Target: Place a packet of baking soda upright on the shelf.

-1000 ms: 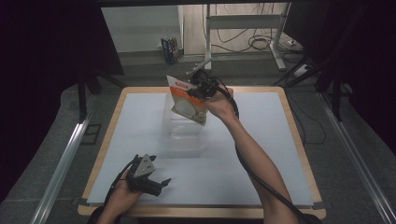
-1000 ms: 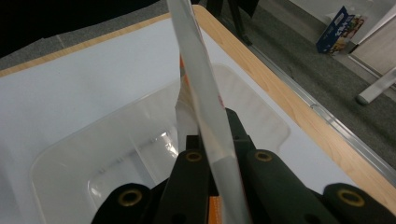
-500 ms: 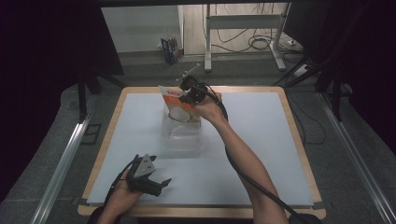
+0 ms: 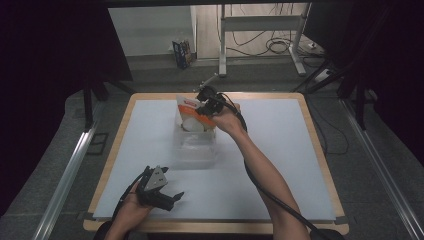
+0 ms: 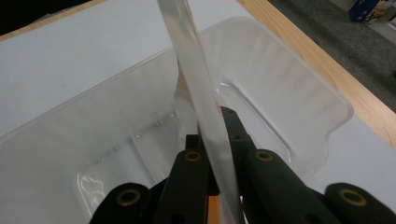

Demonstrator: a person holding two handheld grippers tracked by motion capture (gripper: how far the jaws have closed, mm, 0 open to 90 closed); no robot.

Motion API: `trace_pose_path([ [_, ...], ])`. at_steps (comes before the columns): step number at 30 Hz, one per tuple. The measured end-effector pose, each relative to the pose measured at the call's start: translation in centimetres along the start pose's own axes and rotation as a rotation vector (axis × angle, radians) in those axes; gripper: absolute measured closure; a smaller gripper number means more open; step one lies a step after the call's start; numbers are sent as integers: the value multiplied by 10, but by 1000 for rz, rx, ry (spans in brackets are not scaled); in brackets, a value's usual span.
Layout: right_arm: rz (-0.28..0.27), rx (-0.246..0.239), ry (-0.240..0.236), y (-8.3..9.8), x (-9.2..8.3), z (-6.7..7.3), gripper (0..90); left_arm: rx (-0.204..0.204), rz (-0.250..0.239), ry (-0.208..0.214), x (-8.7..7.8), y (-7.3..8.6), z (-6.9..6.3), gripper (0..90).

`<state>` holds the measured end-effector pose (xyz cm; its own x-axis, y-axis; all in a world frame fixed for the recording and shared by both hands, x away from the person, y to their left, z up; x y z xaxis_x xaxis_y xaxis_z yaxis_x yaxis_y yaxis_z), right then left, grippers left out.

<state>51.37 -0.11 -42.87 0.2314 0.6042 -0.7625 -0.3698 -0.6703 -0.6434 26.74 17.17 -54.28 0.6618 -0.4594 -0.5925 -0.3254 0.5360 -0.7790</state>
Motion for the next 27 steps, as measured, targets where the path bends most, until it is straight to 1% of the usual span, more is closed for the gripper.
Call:
trace_pose_path([
  [1, 0, -7, 5, 0, 0, 0, 854, 0, 1, 1, 0, 0, 0, 26],
  [3, -14, -12, 12, -1, -1, 1, 784, 1, 2, 1, 0, 0, 0, 26],
  [4, -31, -16, 19, -3, -2, 2, 713, 2, 2, 2, 0, 0, 0, 26],
  [5, -39, -17, 17, -4, -2, 3, 667, 2, 2, 1, 0, 0, 0, 26],
  [6, -39, -17, 17, -4, -2, 3, 667, 2, 2, 1, 0, 0, 0, 26],
  [7, -42, -26, 25, -5, -2, 4, 577, 3, 1, 1, 0, 0, 0, 26],
  [8, -42, -26, 25, -5, -2, 4, 577, 3, 1, 1, 0, 0, 0, 26],
  [9, -42, -35, 29, -5, -1, 5, 546, 4, 2, 1, 0, 0, 0, 26],
  [10, -40, -41, 33, -5, -1, 6, 509, 4, 2, 1, 0, 0, 0, 26],
  [11, -42, -54, 46, -5, -2, 7, 439, 8, 4, 1, 0, 0, 0, 26],
  [12, -42, -54, 46, -5, -2, 7, 439, 8, 4, 1, 0, 0, 0, 26],
  [13, -52, -52, 52, -5, -3, 7, 390, 9, 4, 1, 0, 0, 0, 26],
  [14, -52, -52, 52, -5, -3, 7, 390, 9, 4, 1, 0, 0, 0, 26],
  [15, -62, -47, 61, -5, -5, 6, 352, 9, 5, 2, 0, 0, 0, 26],
  [18, -70, -47, 68, -4, -8, 4, 306, 9, 6, 2, 0, 0, 0, 26],
  [20, -74, -39, 67, -3, -9, 4, 296, 8, 7, 4, 0, 0, 0, 25],
  [21, -83, -40, 65, -1, -12, 3, 273, 9, 6, 6, 0, 0, 0, 26],
  [23, -83, -38, 66, 0, -13, 2, 260, 8, 6, 6, 0, 0, 0, 26],
  [27, -96, -48, 49, 3, -19, 2, 203, 9, 9, 7, 1, 0, -1, 26],
])
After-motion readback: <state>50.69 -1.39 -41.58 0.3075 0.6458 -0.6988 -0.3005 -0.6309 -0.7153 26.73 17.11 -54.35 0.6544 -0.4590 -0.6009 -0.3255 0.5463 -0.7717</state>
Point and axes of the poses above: each handheld gripper's, and its own axes: x roughly forward along the jaws, y roughly out of its underside, z roughly to its left, the point moved 2 cm from there along x, roughly forward along the jaws, and after that the axes turned 8 degrees about -y, right-handed, at the moved point
